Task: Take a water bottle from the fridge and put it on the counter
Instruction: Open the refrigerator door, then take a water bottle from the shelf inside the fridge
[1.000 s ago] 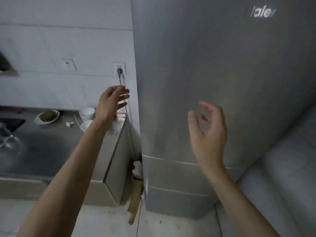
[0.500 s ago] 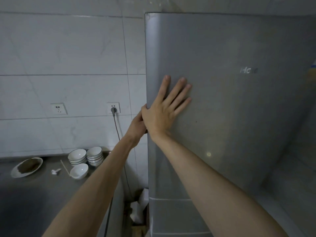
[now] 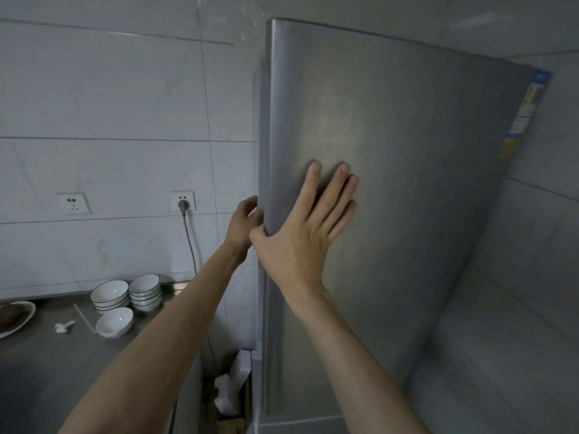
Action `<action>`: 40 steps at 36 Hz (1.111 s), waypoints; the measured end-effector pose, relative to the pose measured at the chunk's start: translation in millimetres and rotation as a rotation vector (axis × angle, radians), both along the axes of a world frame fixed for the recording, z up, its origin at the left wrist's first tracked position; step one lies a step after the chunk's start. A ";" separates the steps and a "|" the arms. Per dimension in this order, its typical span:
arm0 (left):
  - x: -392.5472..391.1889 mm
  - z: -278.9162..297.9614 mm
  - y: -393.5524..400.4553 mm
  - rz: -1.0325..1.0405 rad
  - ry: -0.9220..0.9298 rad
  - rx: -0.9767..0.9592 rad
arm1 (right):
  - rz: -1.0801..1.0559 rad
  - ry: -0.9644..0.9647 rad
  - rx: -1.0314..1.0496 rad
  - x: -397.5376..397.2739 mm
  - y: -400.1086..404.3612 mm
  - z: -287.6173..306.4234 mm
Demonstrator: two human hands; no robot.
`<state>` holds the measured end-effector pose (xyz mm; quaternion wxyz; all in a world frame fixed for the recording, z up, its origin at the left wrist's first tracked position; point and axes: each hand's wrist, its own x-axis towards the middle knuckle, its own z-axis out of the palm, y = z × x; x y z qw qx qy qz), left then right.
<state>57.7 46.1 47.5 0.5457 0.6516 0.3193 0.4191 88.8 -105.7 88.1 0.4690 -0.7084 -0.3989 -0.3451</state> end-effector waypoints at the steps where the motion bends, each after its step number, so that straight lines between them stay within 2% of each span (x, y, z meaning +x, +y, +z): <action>1: 2.3 0.9 -3.2 0.022 0.020 0.007 | 0.016 -0.007 0.006 0.6 -18.2 -1.8; 8: 19.0 -4.2 -43.5 0.170 0.094 0.171 | 0.155 0.027 0.101 7.9 -140.2 -14.4; 12: 32.3 -0.1 -89.7 0.143 -0.040 0.300 | -0.003 -0.104 0.217 16.1 -201.4 -18.7; 15: 52.7 9.4 -144.0 -0.076 -0.103 0.308 | -0.087 -0.146 0.284 28.1 -251.5 -25.9; 19: 72.0 15.4 -222.1 -0.404 -0.201 0.261 | -0.154 -0.030 0.355 45.1 -310.2 -31.8; 23: 93.9 0.1 -283.7 -0.610 -0.101 0.538 | -0.264 0.051 0.438 70.4 -355.3 -38.5; 25: 107.6 -11.0 -308.7 -0.618 -0.065 0.655 | -0.308 0.120 0.488 86.9 -376.3 -38.8; 29: 136.6 -28.9 -354.2 -0.612 -0.120 0.782 | -0.341 0.230 0.519 124.9 -416.5 -33.8; 36: 198.8 -40.1 -426.7 -0.480 -0.090 1.006 | -0.409 0.454 0.622 207.7 -466.8 -24.8; 40: 229.6 -42.1 -453.4 -0.410 -0.082 1.055 | -0.408 0.530 0.633 251.7 -487.4 -21.3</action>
